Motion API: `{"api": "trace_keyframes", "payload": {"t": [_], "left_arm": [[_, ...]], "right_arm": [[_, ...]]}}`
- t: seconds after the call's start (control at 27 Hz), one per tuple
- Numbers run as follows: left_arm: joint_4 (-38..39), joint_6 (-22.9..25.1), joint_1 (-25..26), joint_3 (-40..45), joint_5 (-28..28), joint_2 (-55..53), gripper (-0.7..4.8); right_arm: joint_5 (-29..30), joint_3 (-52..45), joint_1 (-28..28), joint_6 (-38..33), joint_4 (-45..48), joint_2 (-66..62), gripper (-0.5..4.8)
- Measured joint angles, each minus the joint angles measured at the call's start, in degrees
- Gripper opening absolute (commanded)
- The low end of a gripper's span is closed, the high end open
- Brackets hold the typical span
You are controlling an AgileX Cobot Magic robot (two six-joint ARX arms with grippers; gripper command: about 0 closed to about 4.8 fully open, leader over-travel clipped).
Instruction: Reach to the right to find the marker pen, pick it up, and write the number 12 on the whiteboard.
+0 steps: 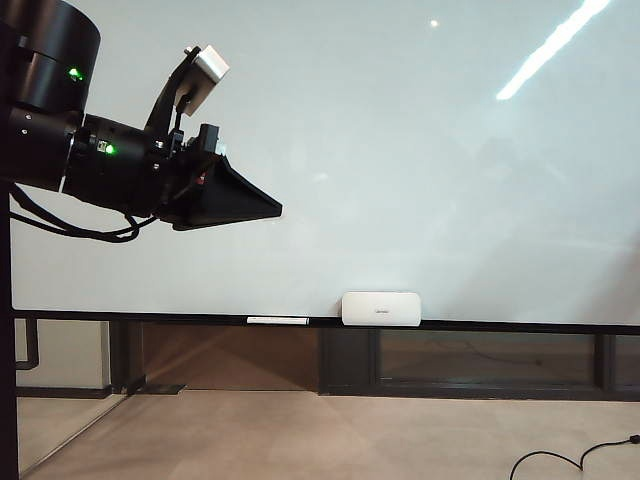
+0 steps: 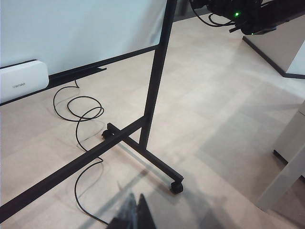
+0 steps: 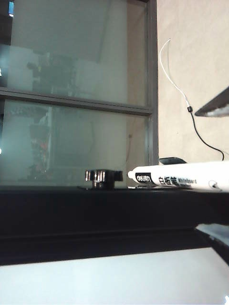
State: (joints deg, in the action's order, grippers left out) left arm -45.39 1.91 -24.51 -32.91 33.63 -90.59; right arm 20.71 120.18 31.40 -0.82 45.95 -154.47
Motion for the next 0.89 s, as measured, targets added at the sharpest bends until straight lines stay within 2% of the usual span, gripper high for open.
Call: {"api": "trace_keyframes", "payload": {"t": [0.22,0.33,0.59,0.7,0.89], "left_arm": [[0.28,1.09,0.00,0.00,0.00,0.00,-0.05],[0.46,1.57,0.00,0.00,-0.02,0.00,-0.05],[0.66,2.38,0.02,0.00,0.00,0.00,-0.05],[0.66,2.51,0.02,0.00,0.00,0.00,-0.05],[0.66,2.58,0.02,-0.02,-0.11,0.00,-0.05]], "right_arm": [[0.00,0.02,0.55,-0.24,-0.04,0.00,2.81],[0.00,0.02,0.59,-0.70,-0.11,0.00,2.41],[2.16,-0.02,0.52,-3.85,-2.67,0.00,2.43],[4.48,-0.02,0.35,-3.32,-3.13,0.00,2.44],[4.68,-0.02,0.24,-1.18,-3.34,0.00,2.45]]}}
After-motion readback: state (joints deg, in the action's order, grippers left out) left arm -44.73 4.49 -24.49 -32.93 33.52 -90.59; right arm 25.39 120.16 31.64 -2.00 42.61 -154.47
